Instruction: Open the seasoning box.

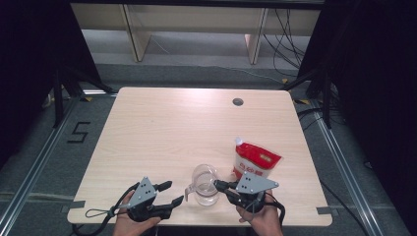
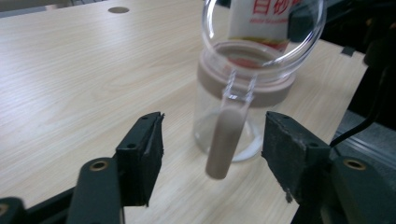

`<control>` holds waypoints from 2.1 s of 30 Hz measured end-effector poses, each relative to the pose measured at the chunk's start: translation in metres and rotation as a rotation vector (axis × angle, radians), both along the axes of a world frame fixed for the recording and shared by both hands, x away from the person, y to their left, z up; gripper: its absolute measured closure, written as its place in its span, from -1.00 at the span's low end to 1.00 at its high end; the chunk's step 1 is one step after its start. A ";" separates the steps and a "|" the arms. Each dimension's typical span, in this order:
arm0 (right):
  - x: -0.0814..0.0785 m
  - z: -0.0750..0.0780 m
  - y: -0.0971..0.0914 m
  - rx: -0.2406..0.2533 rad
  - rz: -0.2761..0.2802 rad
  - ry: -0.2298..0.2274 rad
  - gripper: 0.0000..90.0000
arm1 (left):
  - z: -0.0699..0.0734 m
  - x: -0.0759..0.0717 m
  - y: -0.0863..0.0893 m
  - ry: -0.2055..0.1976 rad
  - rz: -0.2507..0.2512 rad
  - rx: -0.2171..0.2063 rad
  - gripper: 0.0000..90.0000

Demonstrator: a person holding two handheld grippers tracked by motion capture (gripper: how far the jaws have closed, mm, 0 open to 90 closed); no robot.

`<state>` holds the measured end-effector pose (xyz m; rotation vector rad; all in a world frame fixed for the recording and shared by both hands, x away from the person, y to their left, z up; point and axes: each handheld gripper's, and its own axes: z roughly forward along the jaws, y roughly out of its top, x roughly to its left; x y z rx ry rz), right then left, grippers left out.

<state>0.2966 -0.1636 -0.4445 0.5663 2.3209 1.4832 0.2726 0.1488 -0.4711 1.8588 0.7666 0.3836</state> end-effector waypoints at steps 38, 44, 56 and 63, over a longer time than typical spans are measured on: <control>-0.009 0.010 0.025 0.022 0.065 -0.043 0.94 | -0.013 -0.008 0.022 0.029 0.056 0.043 -0.55; -0.011 0.010 0.030 0.023 0.077 -0.041 0.94 | -0.014 -0.009 0.022 0.033 0.048 0.055 -0.54; -0.013 0.008 0.037 0.010 0.102 -0.041 0.94 | -0.015 -0.008 0.022 0.024 0.041 0.071 -0.54; -0.012 0.009 0.032 0.006 0.094 -0.044 0.87 | -0.015 -0.009 0.023 0.023 0.051 0.078 -0.53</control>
